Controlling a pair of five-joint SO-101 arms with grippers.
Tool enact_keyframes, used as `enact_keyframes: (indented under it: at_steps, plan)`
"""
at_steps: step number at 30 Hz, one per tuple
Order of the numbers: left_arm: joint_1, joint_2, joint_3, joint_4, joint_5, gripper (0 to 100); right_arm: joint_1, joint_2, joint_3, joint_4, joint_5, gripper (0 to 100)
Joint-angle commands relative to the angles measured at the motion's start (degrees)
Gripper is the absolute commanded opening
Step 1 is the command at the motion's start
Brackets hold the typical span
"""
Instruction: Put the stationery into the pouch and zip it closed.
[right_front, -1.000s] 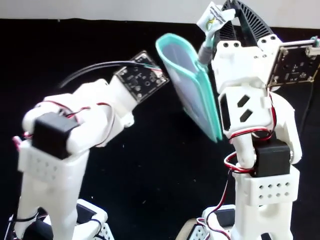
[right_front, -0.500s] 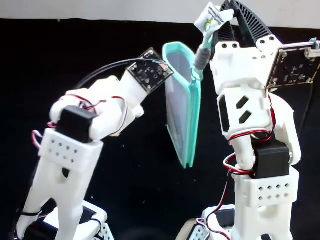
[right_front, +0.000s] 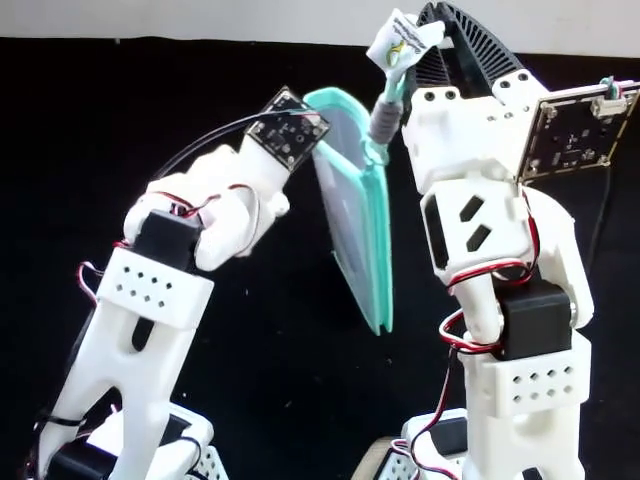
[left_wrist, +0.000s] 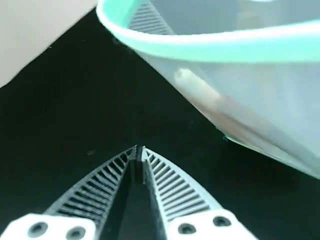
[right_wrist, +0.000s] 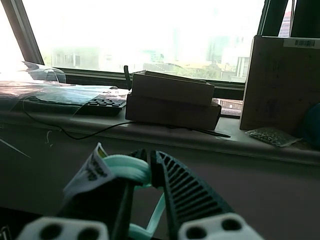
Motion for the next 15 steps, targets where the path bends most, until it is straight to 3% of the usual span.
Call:
enact_keyframes:
  at_steps: [1,7,15]
  plan:
    - [3.91,-0.84,-8.40,9.58,4.92,13,-0.40,-1.71,-0.48,-1.63,0.00,0.5]
    - [11.65,-0.40,-12.44,13.19,16.70,27,-0.40,-1.71,-0.48,-1.63,0.00,0.5]
    - [15.69,-0.31,-12.79,4.92,23.21,28,-0.40,-1.71,-0.48,-1.63,0.00,0.5]
